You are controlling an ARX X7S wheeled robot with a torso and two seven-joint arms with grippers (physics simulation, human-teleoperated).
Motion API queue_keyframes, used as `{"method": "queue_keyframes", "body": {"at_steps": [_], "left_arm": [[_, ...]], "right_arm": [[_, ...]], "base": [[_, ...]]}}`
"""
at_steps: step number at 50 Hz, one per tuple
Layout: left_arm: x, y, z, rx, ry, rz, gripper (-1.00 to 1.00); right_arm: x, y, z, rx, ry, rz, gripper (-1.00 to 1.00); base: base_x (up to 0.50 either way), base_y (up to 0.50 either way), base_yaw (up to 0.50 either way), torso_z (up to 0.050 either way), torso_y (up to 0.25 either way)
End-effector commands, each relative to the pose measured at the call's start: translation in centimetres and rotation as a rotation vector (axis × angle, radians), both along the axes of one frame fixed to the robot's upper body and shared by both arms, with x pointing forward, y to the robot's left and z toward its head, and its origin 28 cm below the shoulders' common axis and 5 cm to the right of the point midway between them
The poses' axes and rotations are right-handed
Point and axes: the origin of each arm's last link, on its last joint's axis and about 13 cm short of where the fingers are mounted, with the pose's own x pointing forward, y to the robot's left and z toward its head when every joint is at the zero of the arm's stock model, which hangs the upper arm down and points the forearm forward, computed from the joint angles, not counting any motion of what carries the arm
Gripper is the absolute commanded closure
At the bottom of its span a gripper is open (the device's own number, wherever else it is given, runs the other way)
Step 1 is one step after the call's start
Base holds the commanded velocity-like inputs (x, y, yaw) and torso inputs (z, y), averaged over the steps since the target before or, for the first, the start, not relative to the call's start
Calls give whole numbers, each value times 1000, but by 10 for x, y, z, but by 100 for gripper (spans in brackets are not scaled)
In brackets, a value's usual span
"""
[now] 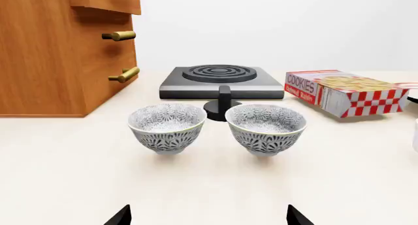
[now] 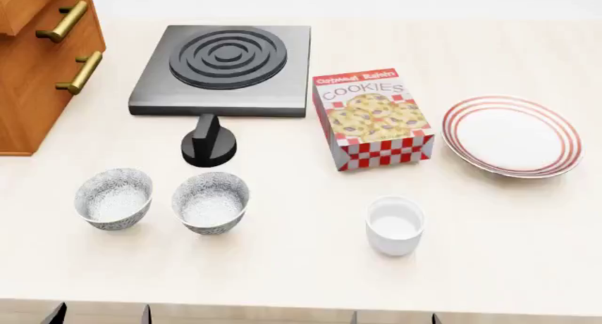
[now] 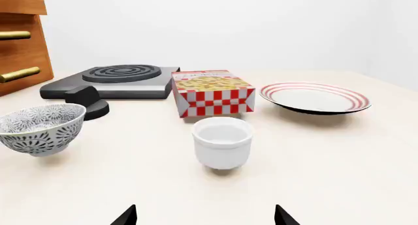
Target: Pick the akita bowl from table center and place it on the plate.
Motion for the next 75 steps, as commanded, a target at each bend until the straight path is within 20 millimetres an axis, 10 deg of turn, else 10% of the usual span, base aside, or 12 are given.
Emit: {"method": "queue_keyframes", "body": {"at_steps": [1, 21, 30, 75], "left_arm": [[-2, 0, 0, 8, -7, -14, -100], [-1, 5, 22, -35, -1, -6, -100], [8, 9, 60, -30, -65, -16, -100], [9, 22, 72, -66, -134, 35, -100]], "right_arm": [[0, 0, 1, 1, -7, -5, -100], [-4, -7, 25, -15, -76, -29, -100], [-9, -16, 76, -33, -224, -115, -100], [-36, -33, 84, -58, -308, -251, -100]], "base": [[0, 0, 0, 0, 0], [0, 0, 0, 0, 0], [0, 0, 0, 0, 0], [228, 0, 0, 0, 0]]}}
